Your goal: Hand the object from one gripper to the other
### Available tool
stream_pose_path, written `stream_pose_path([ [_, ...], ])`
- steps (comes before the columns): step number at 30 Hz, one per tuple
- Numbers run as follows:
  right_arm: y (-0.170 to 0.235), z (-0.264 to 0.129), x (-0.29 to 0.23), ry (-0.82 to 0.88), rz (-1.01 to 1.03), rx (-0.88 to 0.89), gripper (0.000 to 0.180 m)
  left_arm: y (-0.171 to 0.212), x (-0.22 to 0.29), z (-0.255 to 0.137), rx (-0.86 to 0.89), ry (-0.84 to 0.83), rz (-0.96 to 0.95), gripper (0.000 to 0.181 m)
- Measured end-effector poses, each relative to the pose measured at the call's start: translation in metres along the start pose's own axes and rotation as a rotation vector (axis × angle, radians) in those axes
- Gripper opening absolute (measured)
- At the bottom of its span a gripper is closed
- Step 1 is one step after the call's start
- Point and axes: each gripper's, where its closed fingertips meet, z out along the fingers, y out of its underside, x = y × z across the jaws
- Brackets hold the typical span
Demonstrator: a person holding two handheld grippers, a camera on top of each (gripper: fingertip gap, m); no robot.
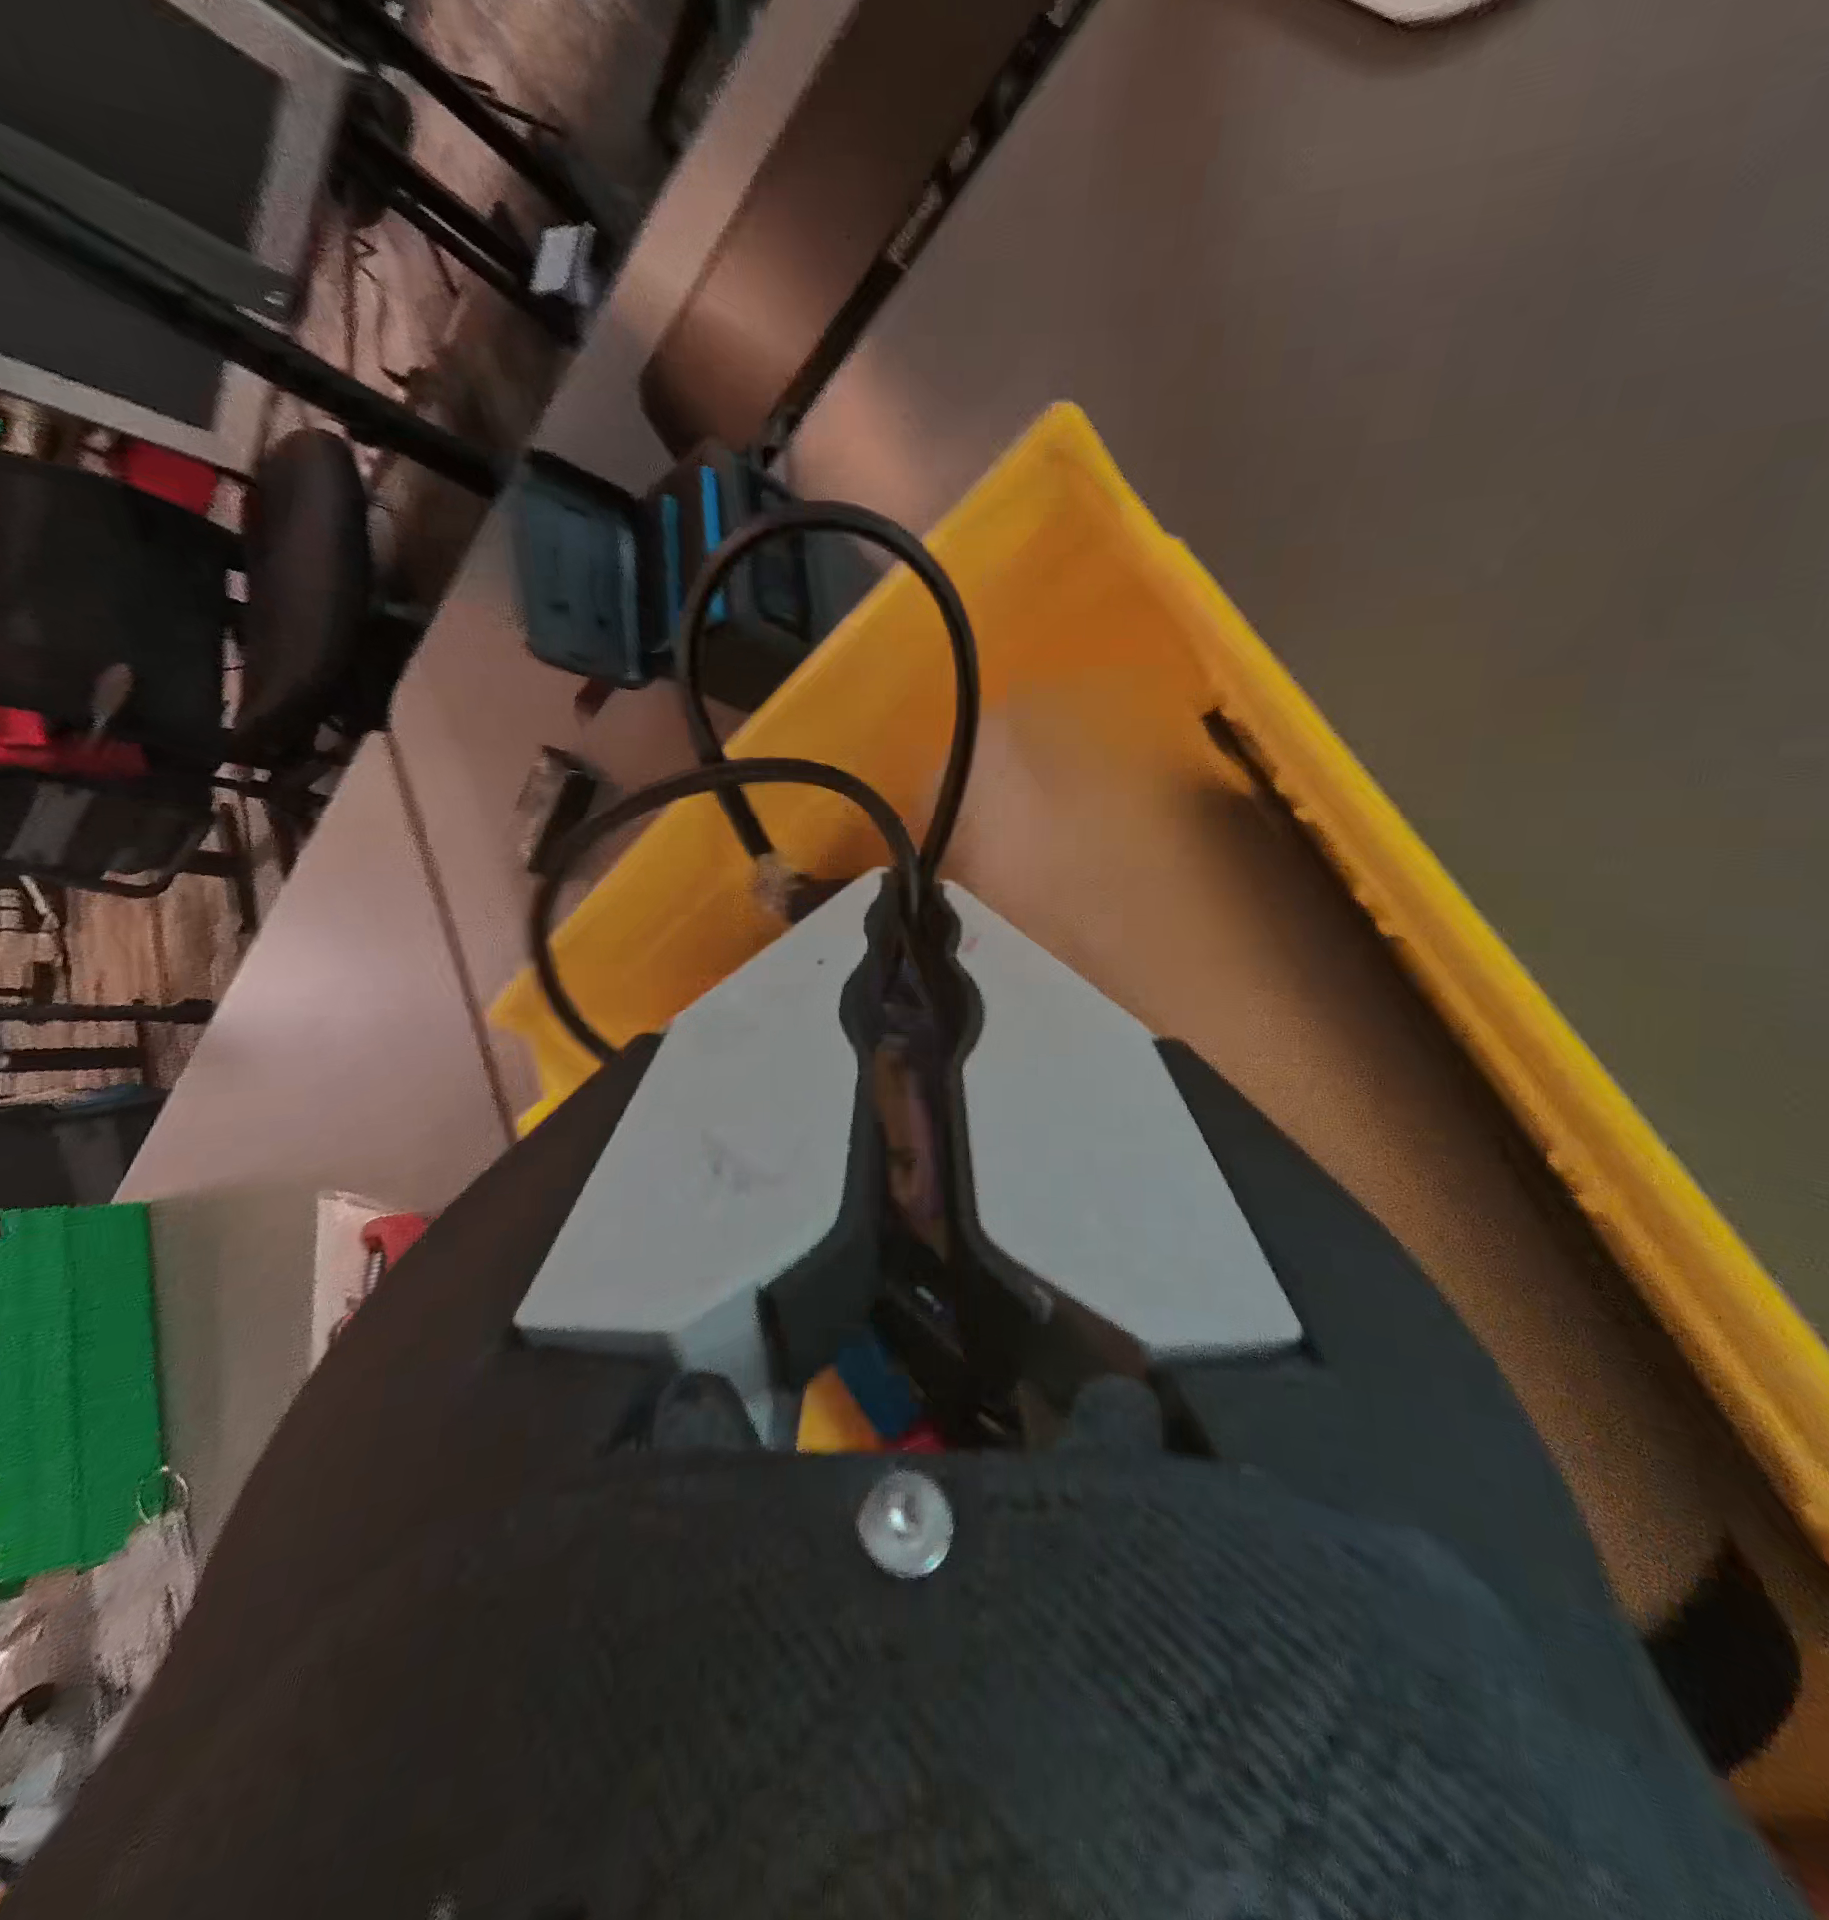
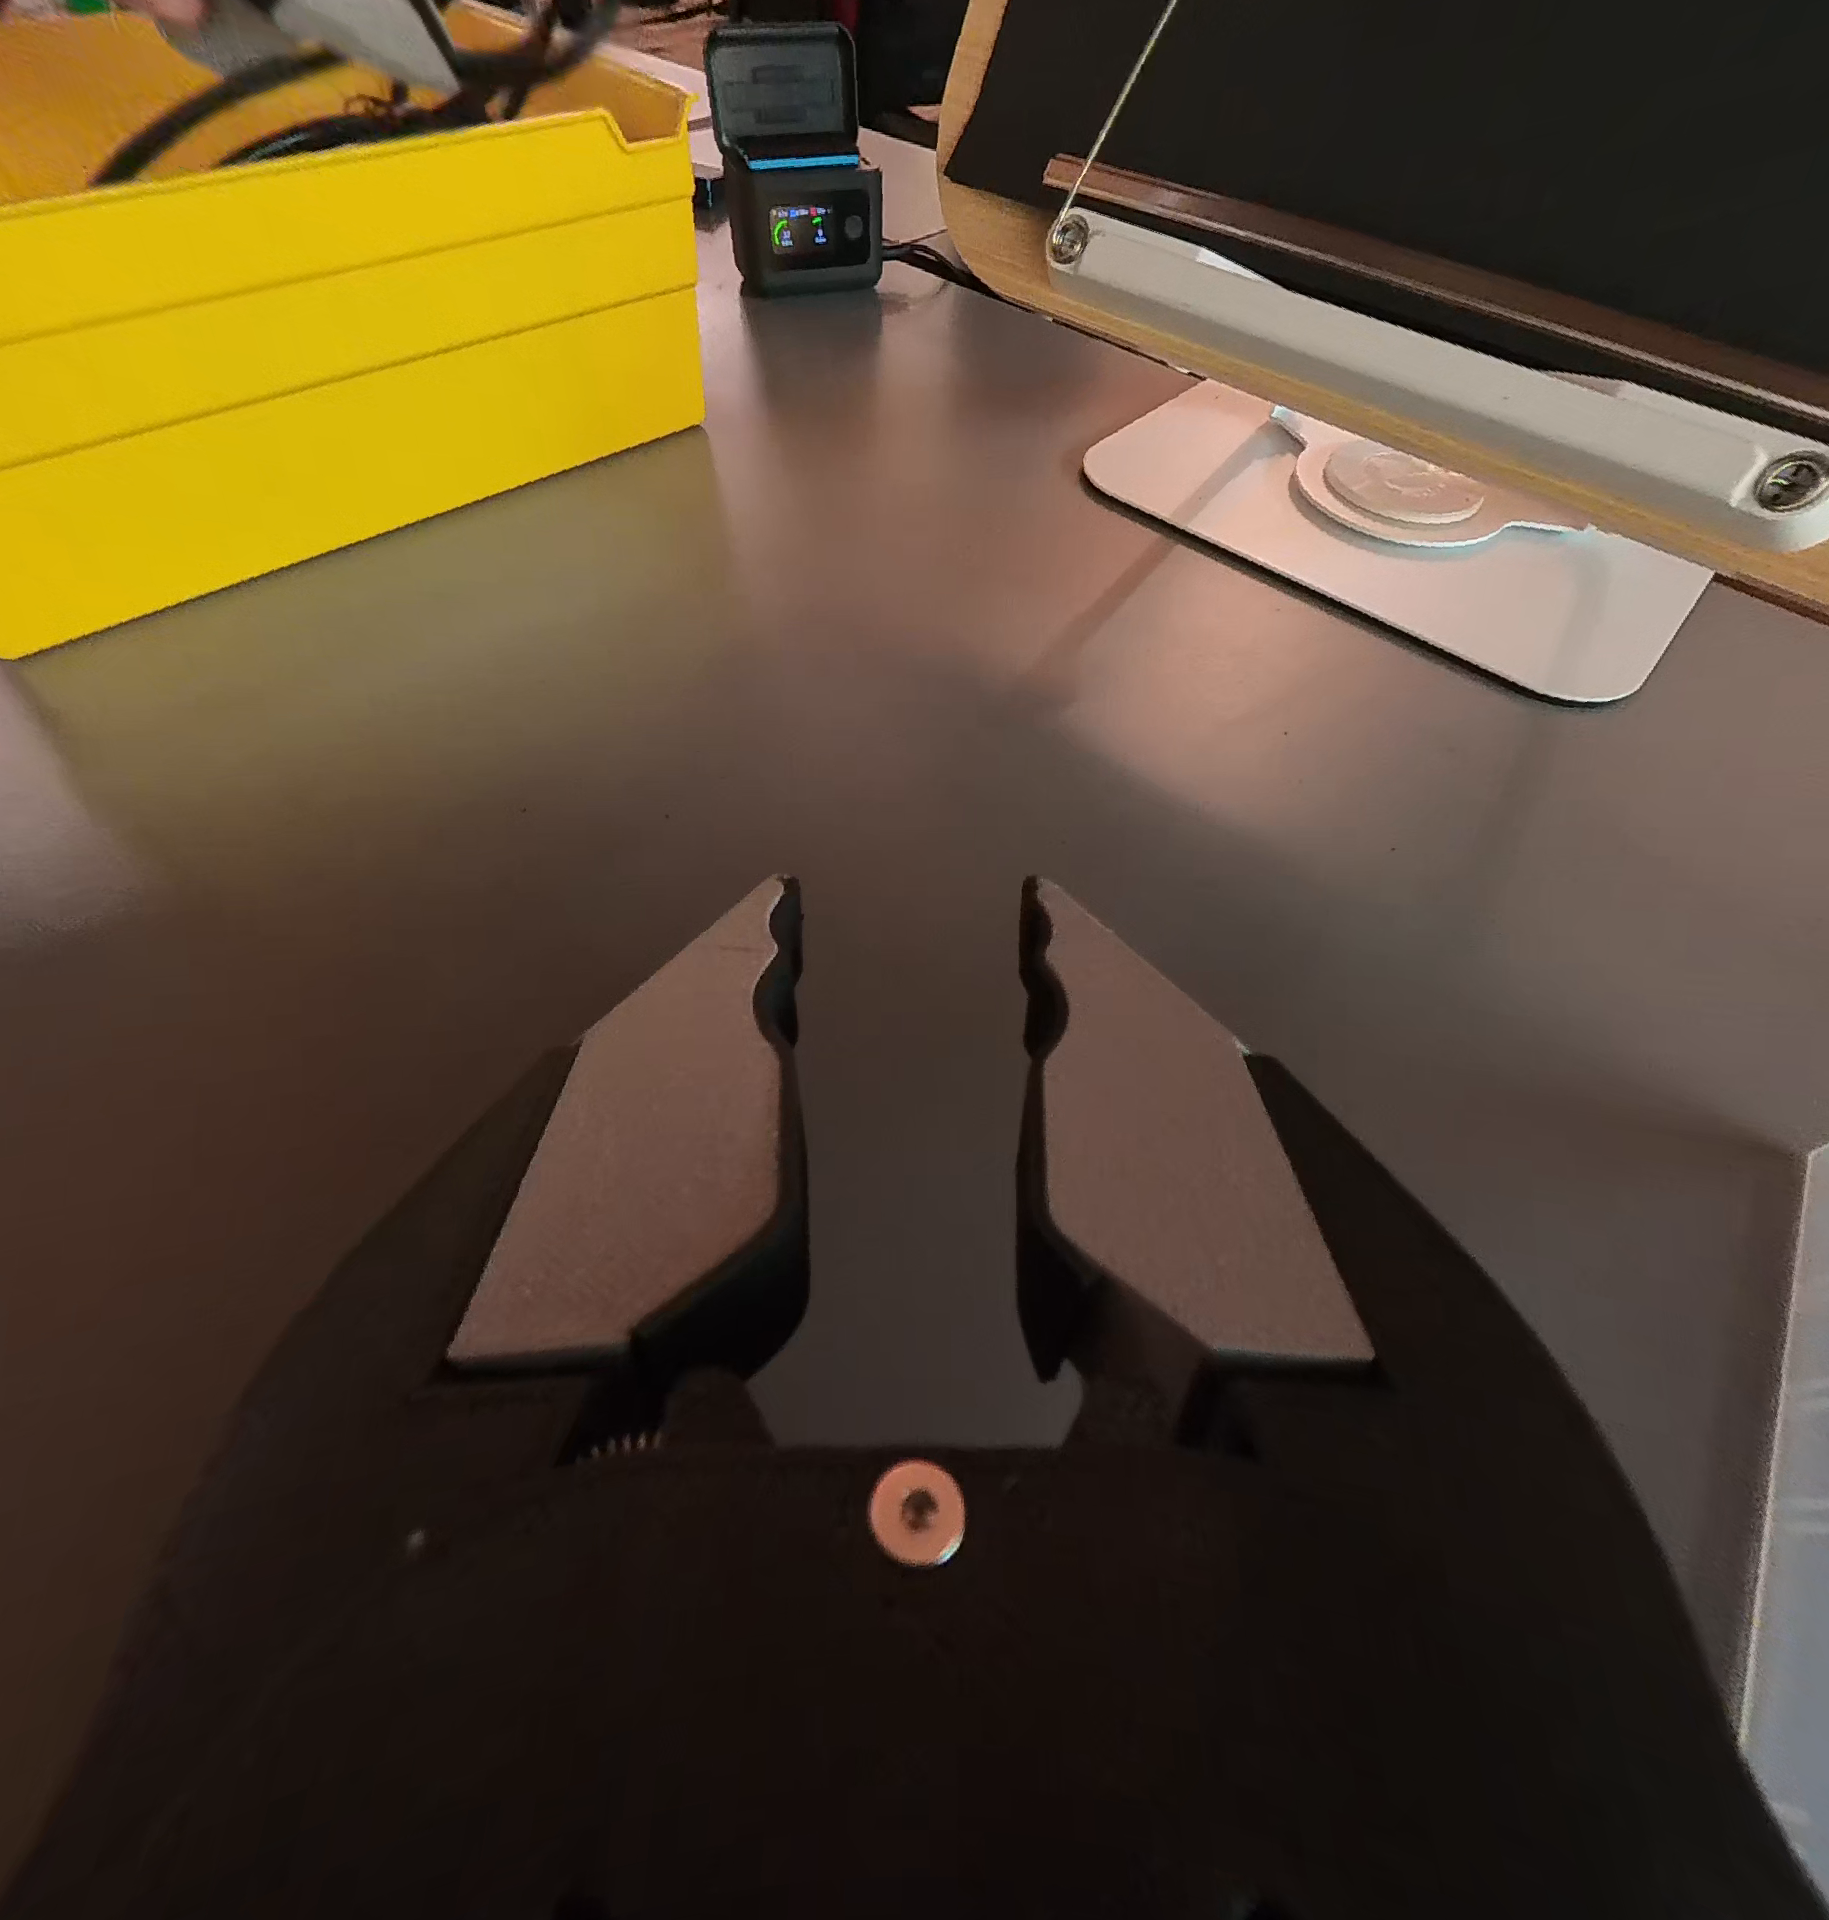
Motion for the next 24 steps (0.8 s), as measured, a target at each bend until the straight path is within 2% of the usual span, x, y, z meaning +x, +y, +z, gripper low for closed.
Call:
stream_pose_path([
  [6,0.0,0.0,-0.001,0.0,-0.005,-0.004,0.037,-0.038,-0.069,-0.069,0.22,-0.175,-0.084,0.0],
  [10,0.001,0.0,-0.001,0.0,-0.001,-0.003,0.036,-0.08,-0.105,-0.147,0.42,-0.281,-0.085,0.001],
  [13,0.0,0.0,-0.001,0.001,-0.001,-0.001,0.035,-0.115,-0.105,-0.212,0.603,-0.23,-0.129,0.001],
  [16,-0.002,-0.001,-0.003,-0.012,0.001,0.012,0.037,-0.144,-0.071,-0.259,0.764,-0.074,-0.162,0.001],
  [18,-0.004,-0.002,-0.007,-0.035,0.011,0.028,0.04,-0.155,-0.034,-0.267,0.786,0.002,-0.106,0.001],
  [22,-0.015,-0.009,-0.009,-0.053,0.021,0.094,0.048,-0.162,0.063,-0.243,0.722,0.188,0.041,0.001],
  [24,-0.024,-0.016,-0.007,-0.043,0.025,0.151,0.054,-0.165,0.097,-0.223,0.72,0.179,0.08,0.0],
])
